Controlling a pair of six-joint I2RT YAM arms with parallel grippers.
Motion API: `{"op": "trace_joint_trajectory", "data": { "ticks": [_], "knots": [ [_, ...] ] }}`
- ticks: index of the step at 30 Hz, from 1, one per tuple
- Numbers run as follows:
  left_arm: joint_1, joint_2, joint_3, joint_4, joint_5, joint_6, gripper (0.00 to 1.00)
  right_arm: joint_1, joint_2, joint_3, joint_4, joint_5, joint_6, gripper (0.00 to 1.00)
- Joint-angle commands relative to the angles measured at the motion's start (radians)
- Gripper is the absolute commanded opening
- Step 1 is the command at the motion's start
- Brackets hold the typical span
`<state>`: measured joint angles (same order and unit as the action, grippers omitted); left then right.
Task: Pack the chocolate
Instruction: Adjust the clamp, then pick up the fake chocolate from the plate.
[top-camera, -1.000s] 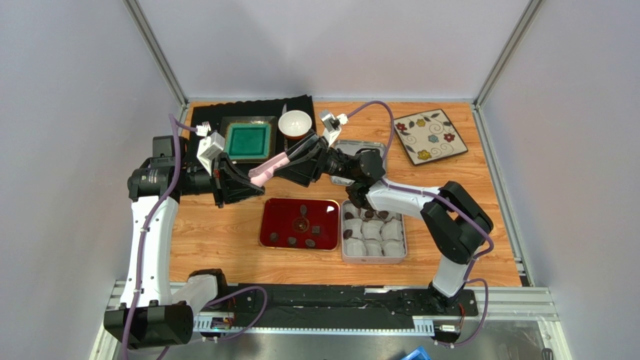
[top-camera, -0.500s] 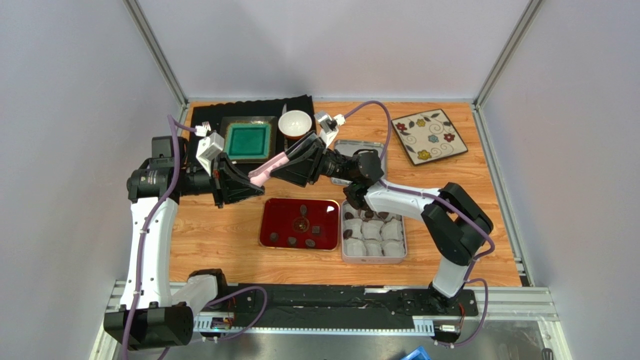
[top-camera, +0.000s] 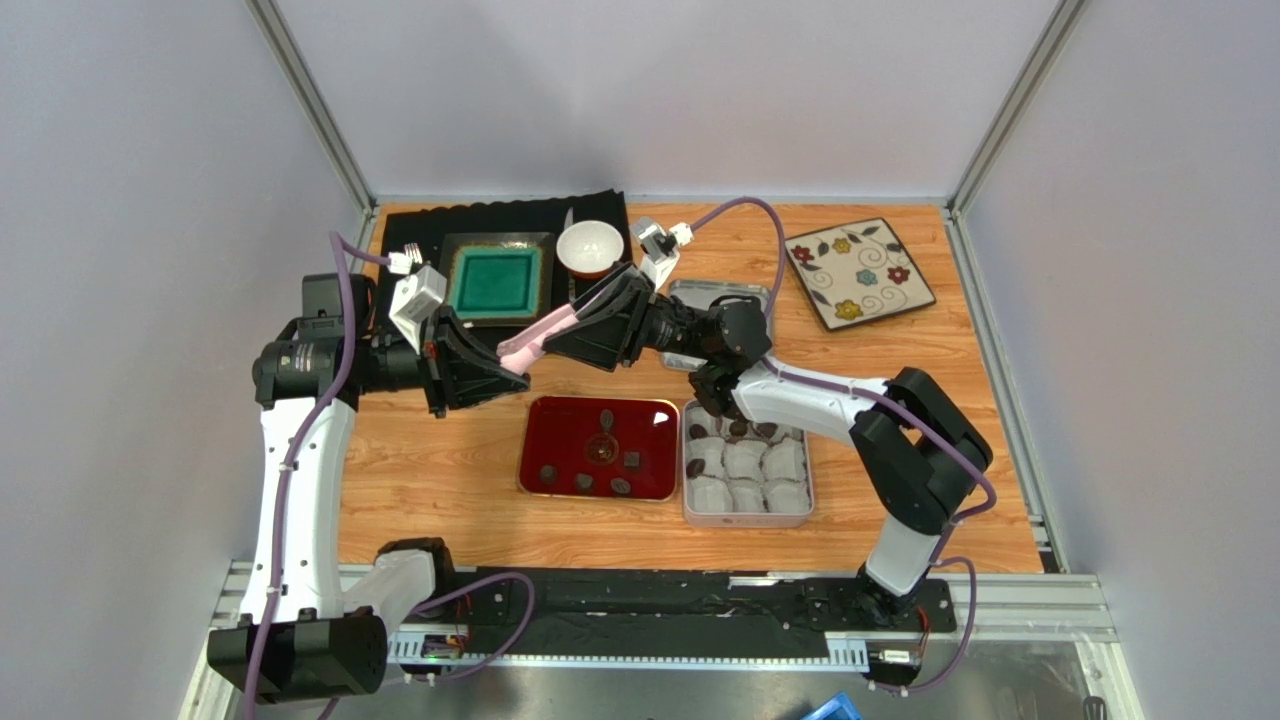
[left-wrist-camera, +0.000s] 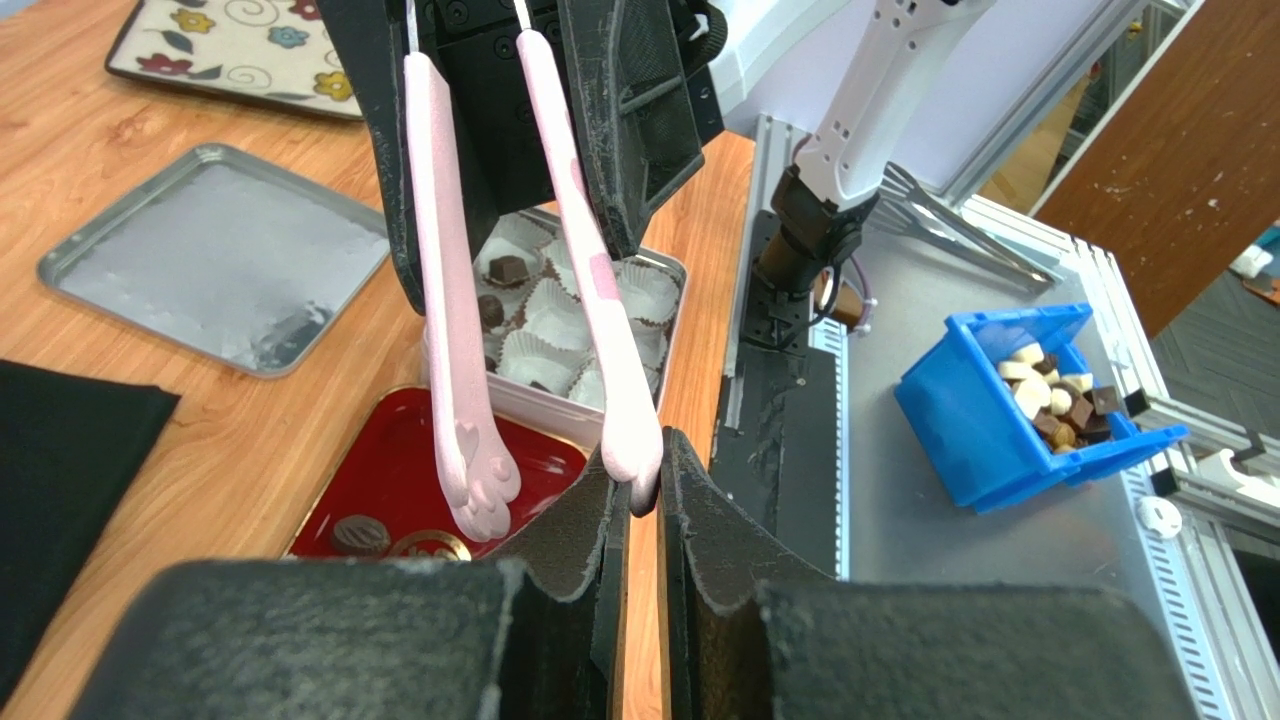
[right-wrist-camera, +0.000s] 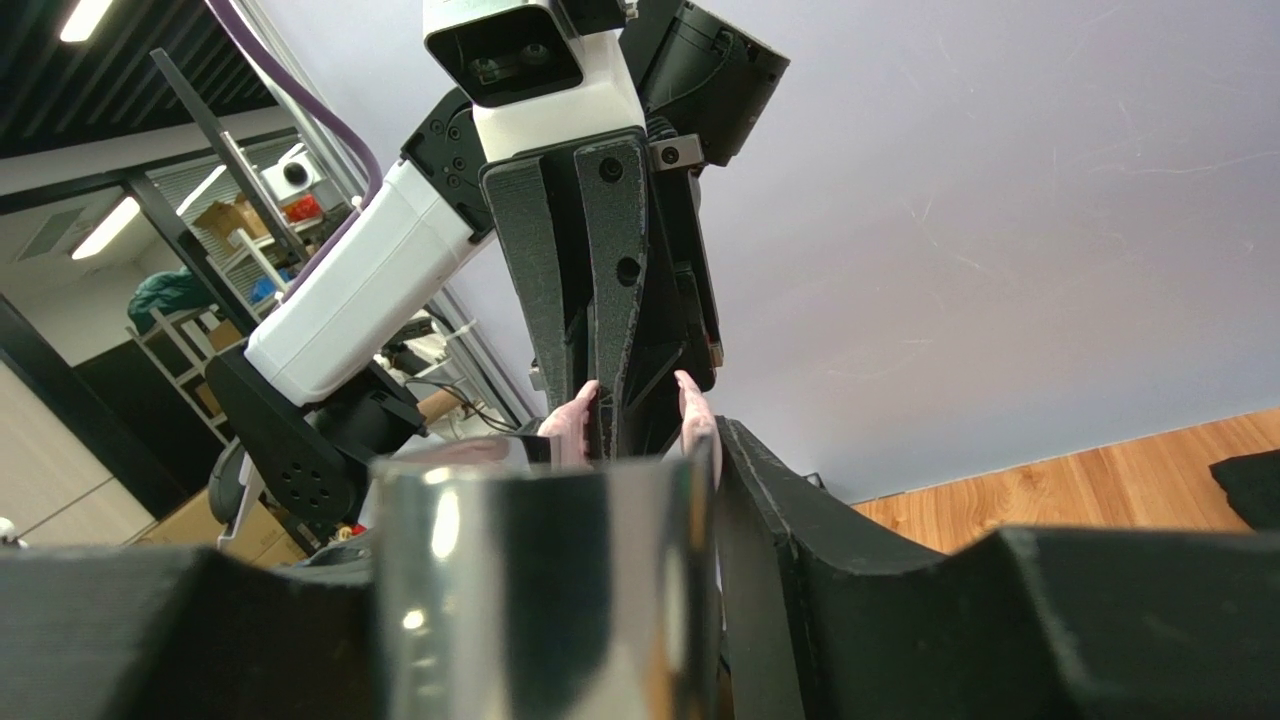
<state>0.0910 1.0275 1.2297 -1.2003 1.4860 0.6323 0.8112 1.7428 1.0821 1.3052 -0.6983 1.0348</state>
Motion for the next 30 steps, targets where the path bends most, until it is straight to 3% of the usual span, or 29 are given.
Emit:
{"op": "trace_joint_trajectory", "data": {
  "ticks": [1, 13, 15, 17, 19, 20, 22, 24, 30],
  "knots": [
    [-0.005, -0.014, 0.007, 0.005, 0.280, -0.013, 0.08, 0.006, -0.062, 0.053, 0.203, 0.014, 0.027, 0.43],
    [-0.005, -0.010, -0.024, 0.025, 0.280, -0.016, 0.08, 0.006, -0.103, -0.025, 0.201, 0.138, -0.033, 0.13],
    [-0.007, -0.010, -0.038, 0.066, 0.278, -0.060, 0.13, 0.006, -0.114, -0.039, 0.200, 0.149, -0.050, 0.07],
    [-0.005, -0.006, -0.065, 0.167, 0.278, -0.133, 0.26, 0.006, -0.138, -0.051, 0.192, 0.160, -0.099, 0.00],
    [-0.005, 0.000, -0.084, 0.218, 0.277, -0.215, 0.34, 0.006, -0.176, -0.074, 0.110, 0.169, -0.163, 0.00],
    [-0.002, 0.005, -0.099, 0.244, 0.277, -0.239, 0.60, 0.005, -0.224, -0.080, 0.057, 0.169, -0.204, 0.00],
    [0.001, 0.009, -0.119, 0.254, 0.275, -0.241, 0.80, 0.006, -0.278, -0.088, -0.120, 0.177, -0.335, 0.00],
    [0.012, 0.009, -0.131, 0.295, 0.272, -0.270, 0.88, 0.006, -0.356, -0.093, -0.301, 0.193, -0.466, 0.00],
    [0.036, 0.008, -0.145, 0.381, 0.203, -0.329, 0.90, 0.009, -0.515, -0.065, -0.829, 0.322, -0.768, 0.00]
  ]
}}
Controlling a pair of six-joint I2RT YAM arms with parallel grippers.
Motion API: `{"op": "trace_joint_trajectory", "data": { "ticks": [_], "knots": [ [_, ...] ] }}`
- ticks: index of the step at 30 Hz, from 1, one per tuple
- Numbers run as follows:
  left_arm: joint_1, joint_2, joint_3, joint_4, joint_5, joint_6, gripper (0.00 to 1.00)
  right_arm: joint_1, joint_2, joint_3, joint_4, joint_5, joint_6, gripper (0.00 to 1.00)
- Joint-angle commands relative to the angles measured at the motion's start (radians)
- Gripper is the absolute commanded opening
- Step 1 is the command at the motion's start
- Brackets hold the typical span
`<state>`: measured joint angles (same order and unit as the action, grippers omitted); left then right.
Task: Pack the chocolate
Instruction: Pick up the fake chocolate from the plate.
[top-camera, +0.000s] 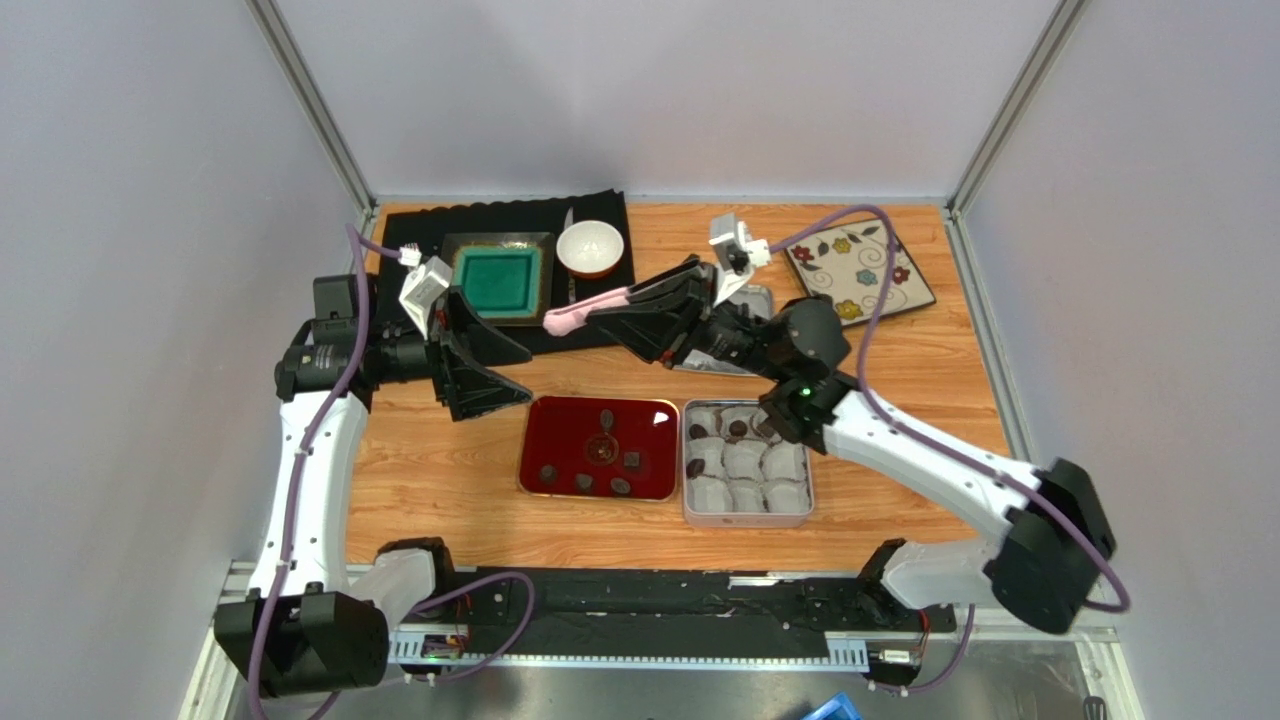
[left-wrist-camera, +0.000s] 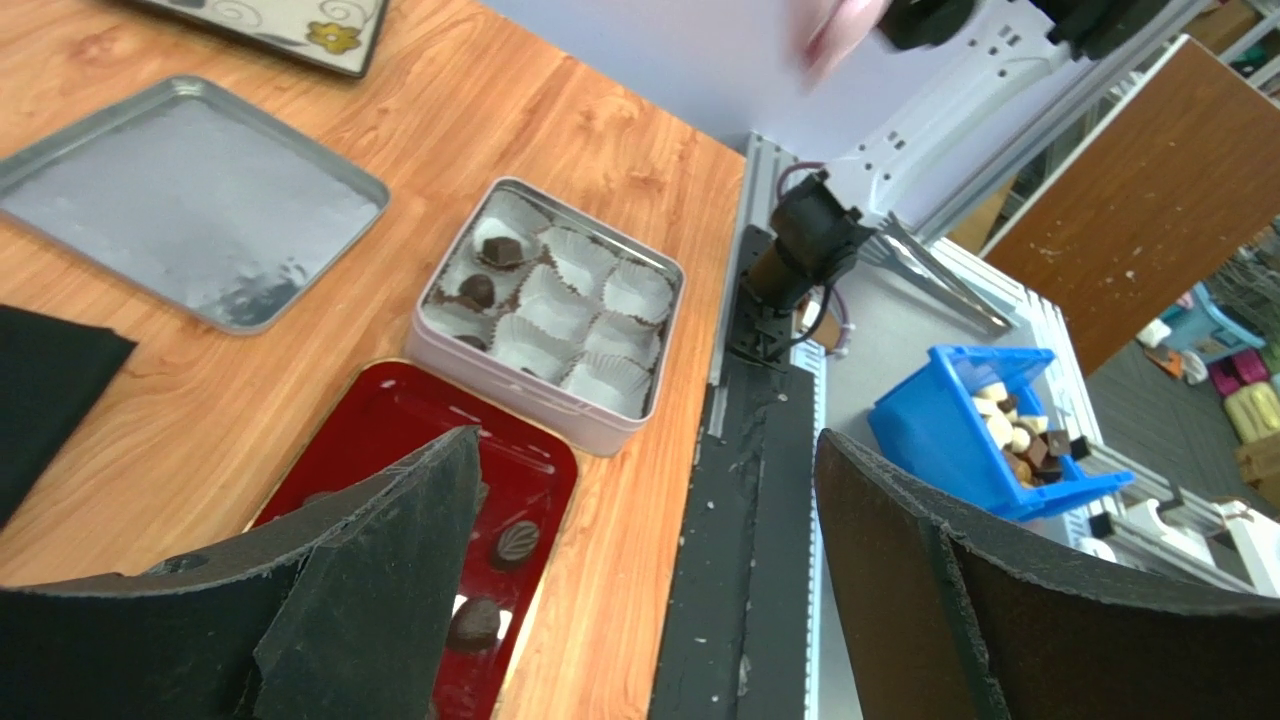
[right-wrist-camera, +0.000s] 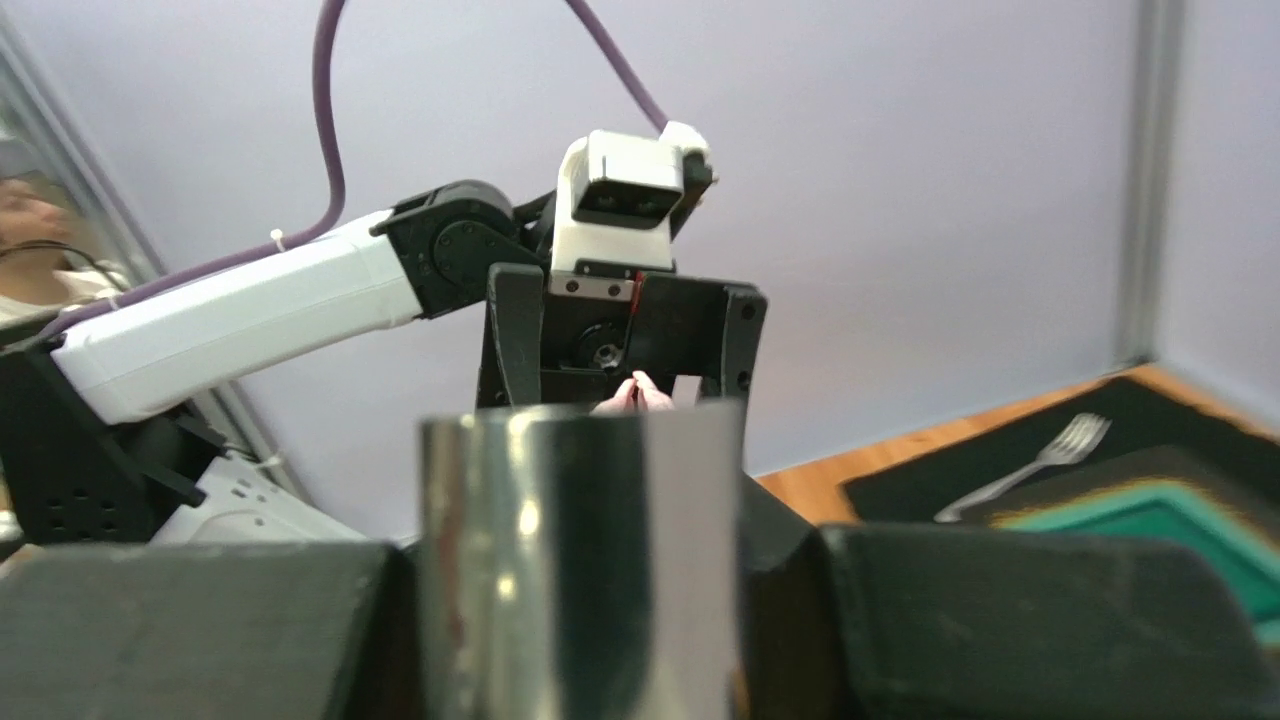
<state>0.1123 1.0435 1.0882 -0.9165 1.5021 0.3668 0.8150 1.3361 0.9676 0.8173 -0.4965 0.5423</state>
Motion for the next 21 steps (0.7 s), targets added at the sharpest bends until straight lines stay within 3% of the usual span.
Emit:
{"op": "trace_joint_trajectory", "data": {
  "ticks": [1, 5, 11, 13, 21],
  "knots": [
    [0.015, -0.016, -0.020, 0.113, 0.161, -0.065, 0.90, 0.007, -0.133, 0.051, -0.390, 0.139, -0.332, 0.00],
    [0.018, -0.048, -0.125, 0.267, -0.024, -0.112, 0.91, 0.065, -0.153, 0.060, -0.637, 0.280, -0.474, 0.00],
    [0.021, -0.001, -0.234, 0.320, -0.178, -0.124, 0.92, 0.238, -0.080, 0.043, -0.765, 0.642, -0.679, 0.00],
    [0.023, 0.057, -0.260, 0.308, -0.218, -0.123, 0.91, 0.256, -0.054, 0.028, -0.764, 0.720, -0.683, 0.00],
    [0.073, 0.276, -0.289, 0.278, -0.336, -0.051, 0.90, 0.265, 0.084, 0.037, -0.797, 0.774, -0.556, 0.00]
  ]
}}
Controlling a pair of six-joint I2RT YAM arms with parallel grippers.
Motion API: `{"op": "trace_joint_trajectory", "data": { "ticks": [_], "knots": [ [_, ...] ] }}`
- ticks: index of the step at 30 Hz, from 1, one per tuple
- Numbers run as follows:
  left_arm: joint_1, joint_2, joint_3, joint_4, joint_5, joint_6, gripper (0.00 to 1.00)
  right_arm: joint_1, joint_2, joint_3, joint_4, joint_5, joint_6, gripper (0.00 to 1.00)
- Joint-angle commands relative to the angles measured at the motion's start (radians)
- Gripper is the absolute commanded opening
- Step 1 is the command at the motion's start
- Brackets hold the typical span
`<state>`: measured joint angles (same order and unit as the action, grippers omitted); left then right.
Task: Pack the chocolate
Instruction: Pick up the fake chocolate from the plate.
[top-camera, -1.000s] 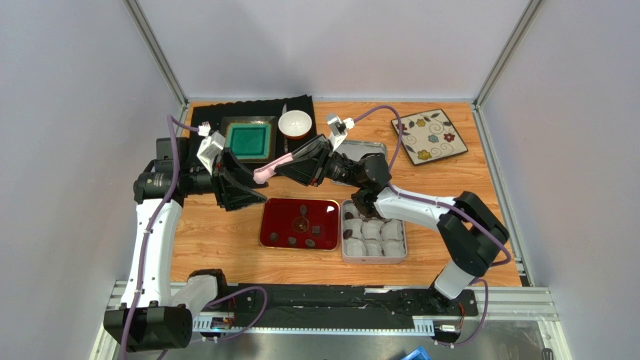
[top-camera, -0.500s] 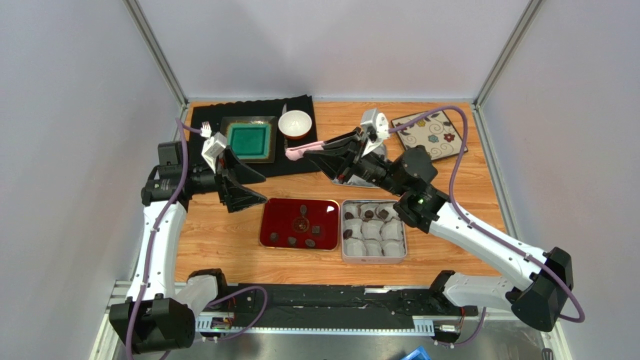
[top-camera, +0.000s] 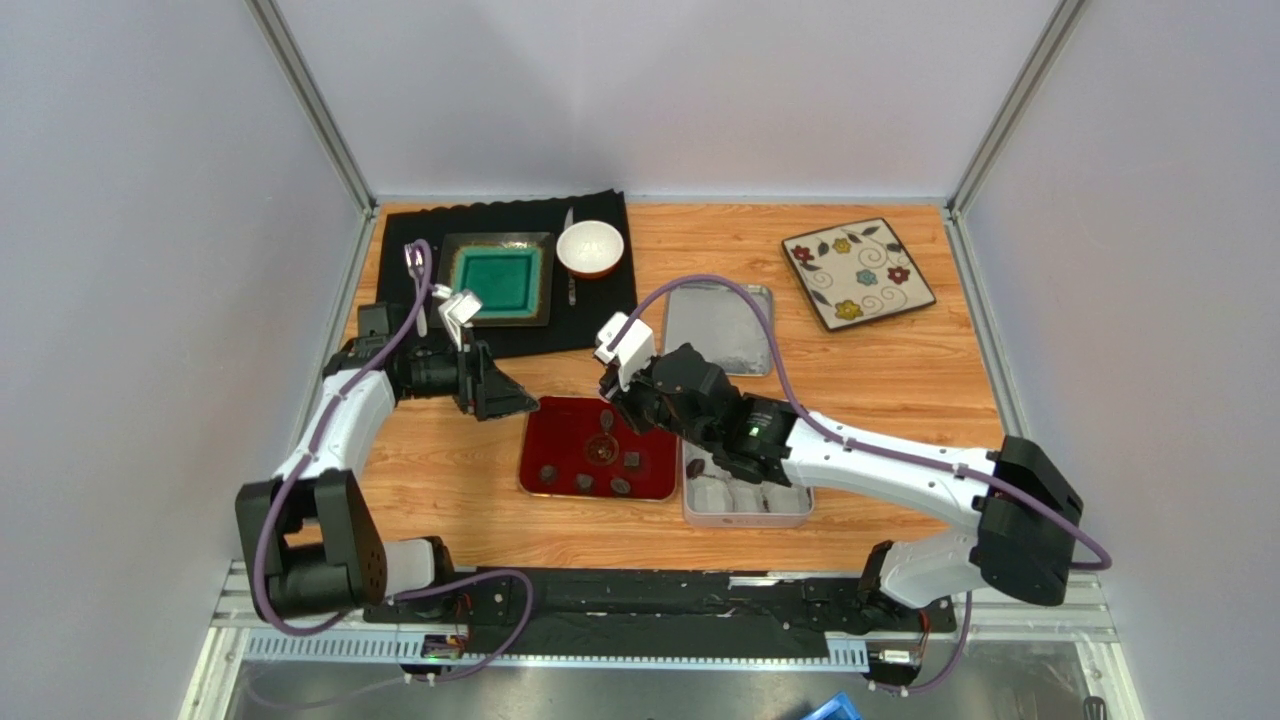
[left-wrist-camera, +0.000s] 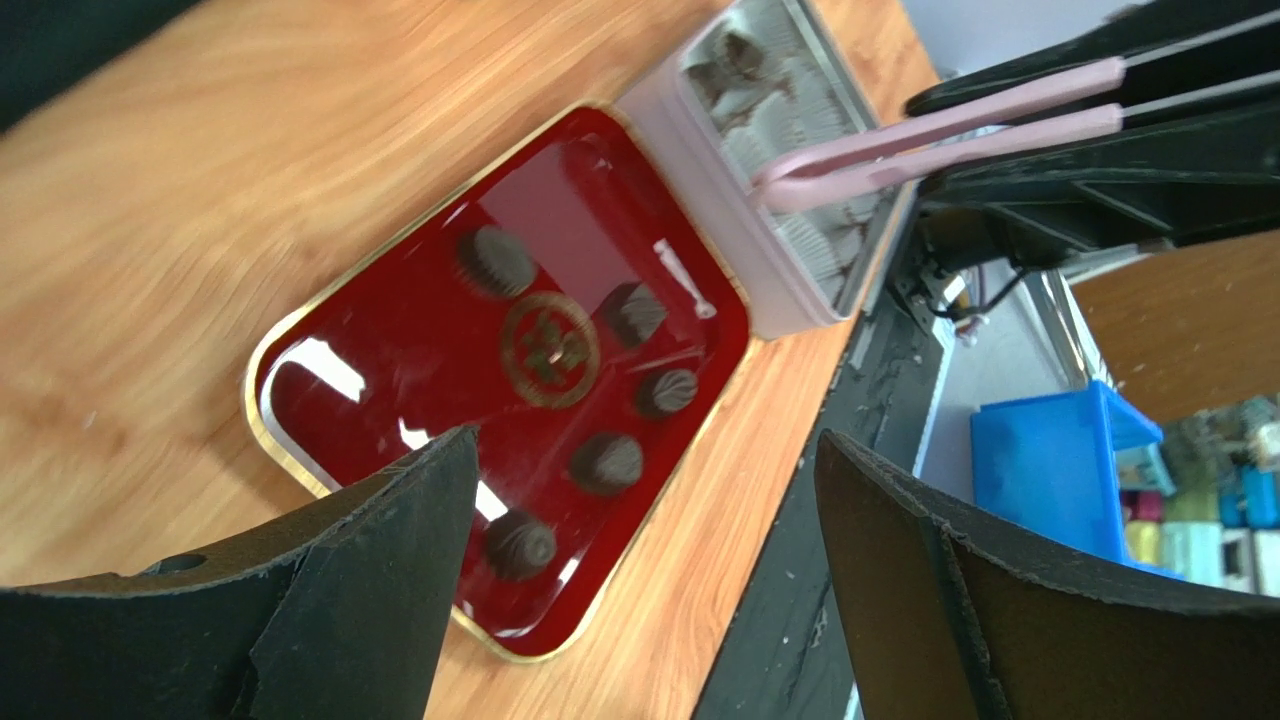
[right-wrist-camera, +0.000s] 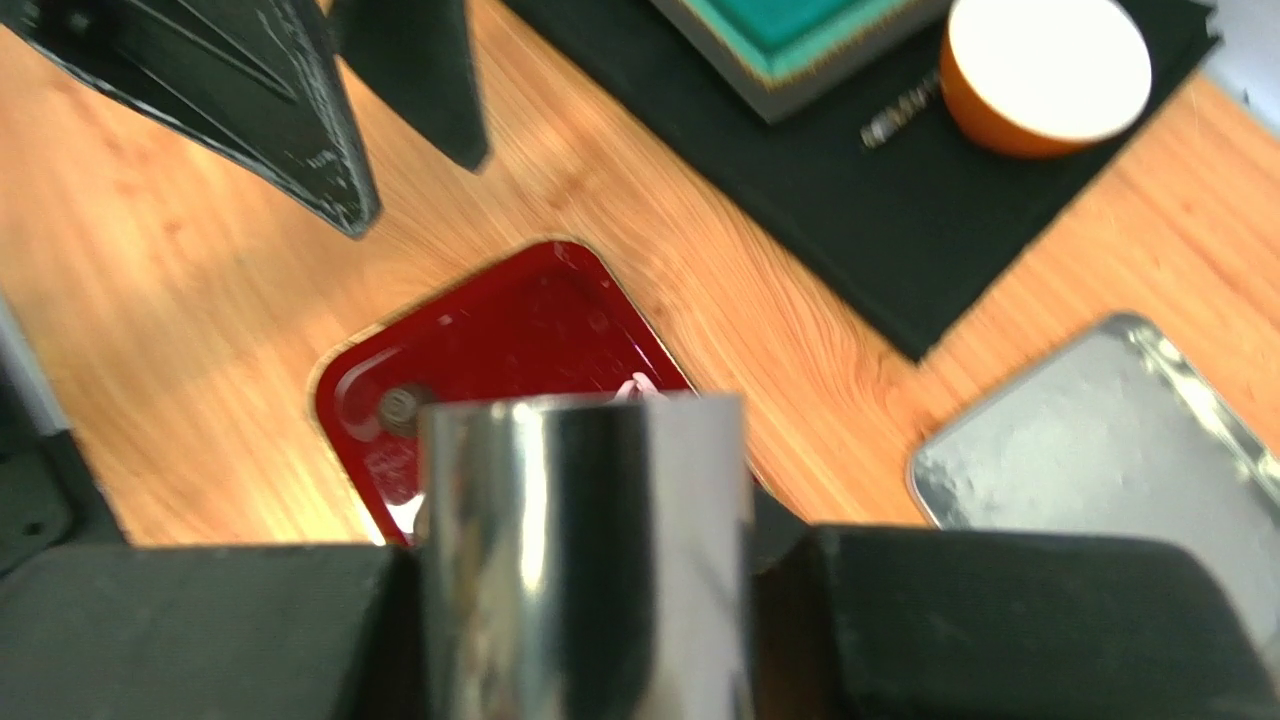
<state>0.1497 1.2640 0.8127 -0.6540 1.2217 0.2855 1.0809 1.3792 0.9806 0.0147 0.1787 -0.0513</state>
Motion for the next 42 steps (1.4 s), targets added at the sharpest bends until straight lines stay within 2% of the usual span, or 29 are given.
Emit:
{"op": "trace_joint_trajectory", "data": {
  "ticks": [1, 10, 11, 12, 20, 21, 25, 37, 42],
  "knots": [
    [0.043, 0.078, -0.021, 0.028, -0.063, 0.034, 0.90, -0.001, 0.052, 0.027, 0.002, 0.107, 0.045, 0.00],
    [0.062, 0.101, -0.064, 0.037, -0.123, 0.104, 0.91, -0.001, 0.145, 0.023, 0.051, 0.082, 0.148, 0.00],
    [0.063, 0.101, -0.067, 0.037, -0.122, 0.107, 0.91, -0.001, 0.152, 0.021, 0.059, 0.077, 0.157, 0.02],
    [0.065, 0.100, -0.069, 0.037, -0.120, 0.110, 0.91, -0.003, 0.158, 0.023, 0.065, 0.074, 0.168, 0.11],
    [0.073, 0.091, -0.066, 0.008, -0.100, 0.132, 0.93, -0.001, 0.179, 0.006, 0.131, 0.096, 0.237, 0.19],
    [0.071, 0.084, -0.069, 0.004, -0.100, 0.133, 0.93, -0.001, 0.184, 0.003, 0.134, 0.099, 0.241, 0.24],
    [0.071, 0.074, -0.067, -0.015, -0.096, 0.150, 0.94, -0.001, 0.195, -0.011, 0.159, 0.114, 0.271, 0.33],
    [0.073, 0.060, -0.060, -0.062, -0.082, 0.184, 0.95, -0.001, 0.213, -0.040, 0.189, 0.171, 0.301, 0.34],
    [0.073, 0.063, -0.052, -0.081, -0.077, 0.202, 0.96, -0.001, 0.227, -0.045, 0.195, 0.174, 0.306, 0.39]
  ]
}}
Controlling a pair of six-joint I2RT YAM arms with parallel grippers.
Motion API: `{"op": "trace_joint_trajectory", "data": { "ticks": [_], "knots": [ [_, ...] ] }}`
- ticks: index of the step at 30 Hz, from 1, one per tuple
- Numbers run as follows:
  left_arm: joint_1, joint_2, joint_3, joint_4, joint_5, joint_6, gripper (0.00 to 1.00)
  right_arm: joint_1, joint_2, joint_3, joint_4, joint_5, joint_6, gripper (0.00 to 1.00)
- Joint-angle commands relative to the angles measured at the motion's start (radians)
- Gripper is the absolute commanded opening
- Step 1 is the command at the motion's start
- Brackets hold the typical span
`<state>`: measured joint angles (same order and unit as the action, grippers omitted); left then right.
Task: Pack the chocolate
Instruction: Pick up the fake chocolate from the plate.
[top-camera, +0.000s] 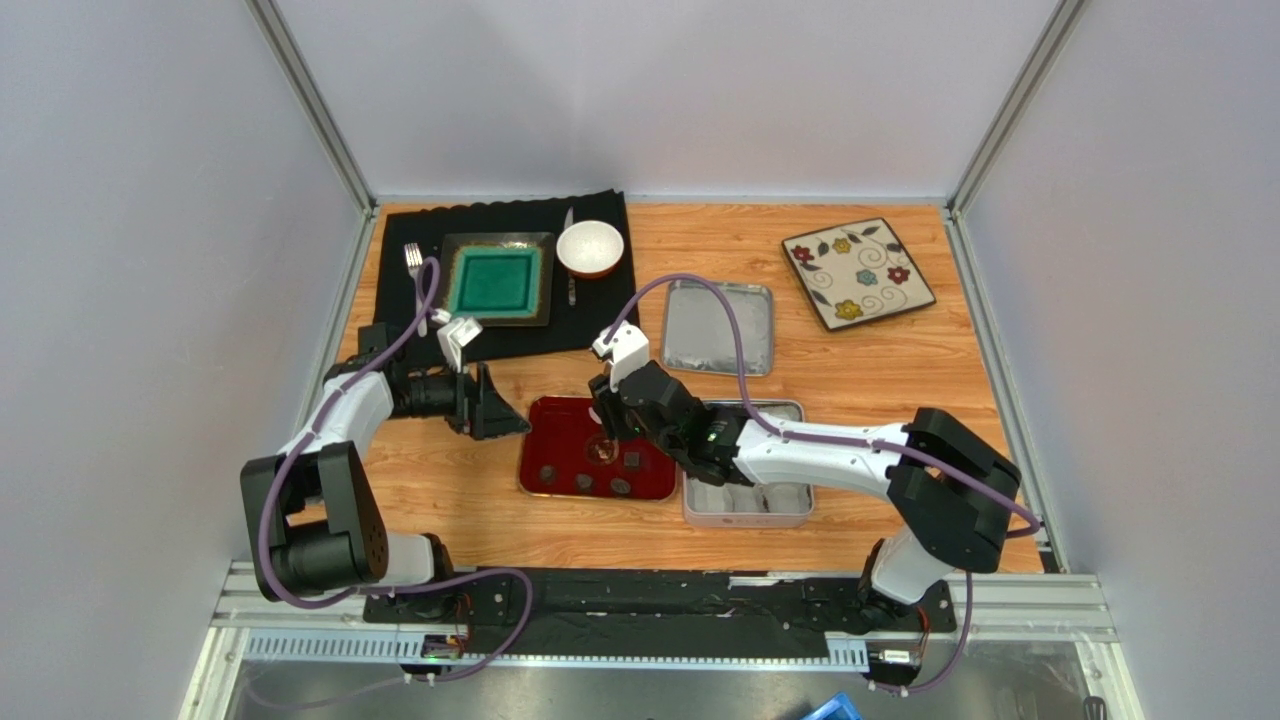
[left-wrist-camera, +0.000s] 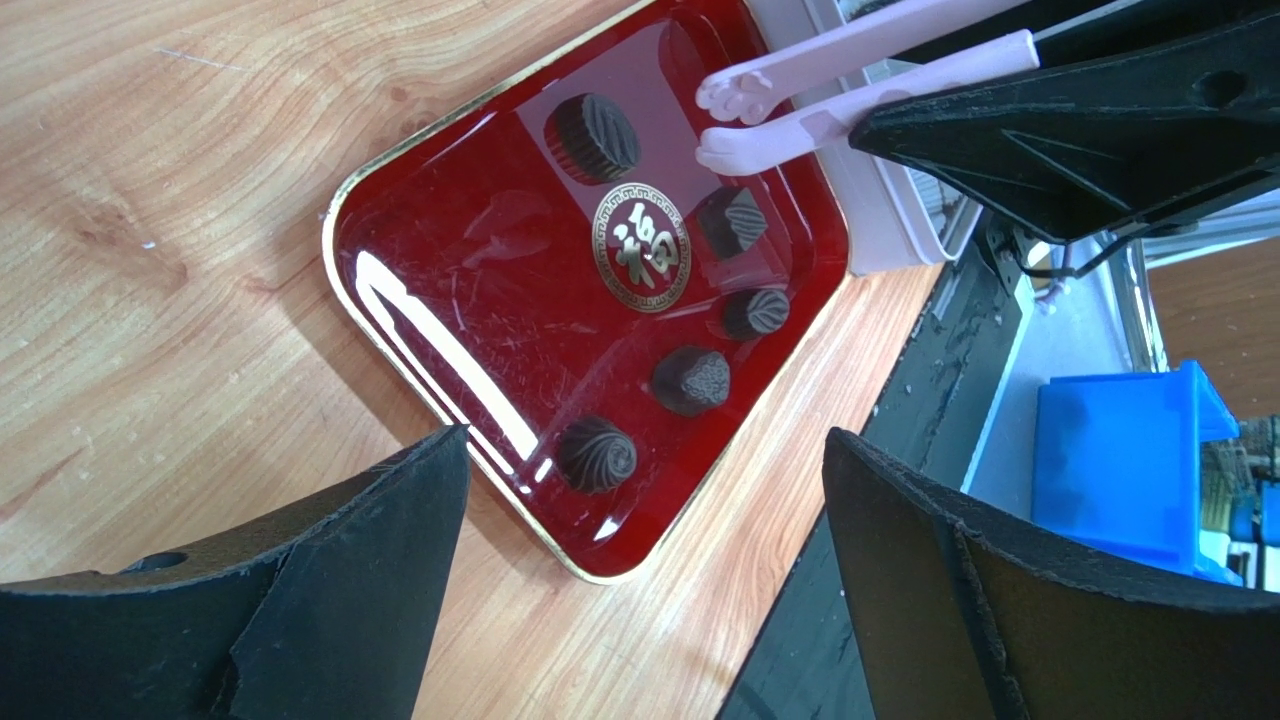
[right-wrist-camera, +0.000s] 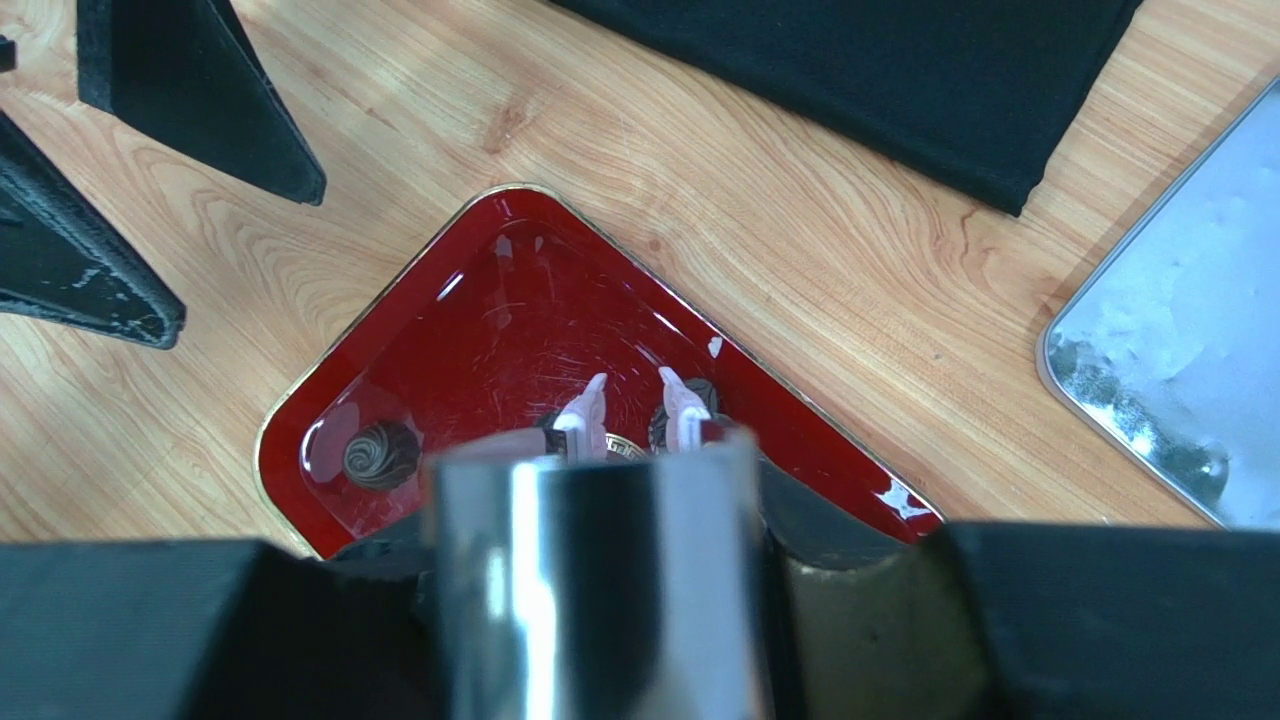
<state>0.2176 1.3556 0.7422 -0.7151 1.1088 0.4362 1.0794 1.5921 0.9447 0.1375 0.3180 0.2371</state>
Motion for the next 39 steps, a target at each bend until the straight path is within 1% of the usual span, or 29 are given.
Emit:
{"op": "trace_joint_trajectory", "data": {
  "ticks": [1, 15, 26, 39],
  "knots": [
    [0.005, -0.029, 0.020, -0.024, 0.036, 0.055, 0.96, -0.001, 0.014, -0.012, 0.080, 0.033, 0.021, 0.40],
    [0.011, -0.024, 0.037, -0.066, 0.052, 0.093, 0.96, 0.001, 0.046, -0.034, 0.106, 0.079, 0.044, 0.42],
    [0.012, -0.016, 0.054, -0.093, 0.063, 0.113, 0.97, 0.001, 0.080, -0.020, 0.122, 0.075, 0.056, 0.47],
    [0.017, -0.016, 0.065, -0.122, 0.085, 0.137, 0.98, -0.007, 0.103, -0.014, 0.135, 0.081, 0.056, 0.49]
  ]
}}
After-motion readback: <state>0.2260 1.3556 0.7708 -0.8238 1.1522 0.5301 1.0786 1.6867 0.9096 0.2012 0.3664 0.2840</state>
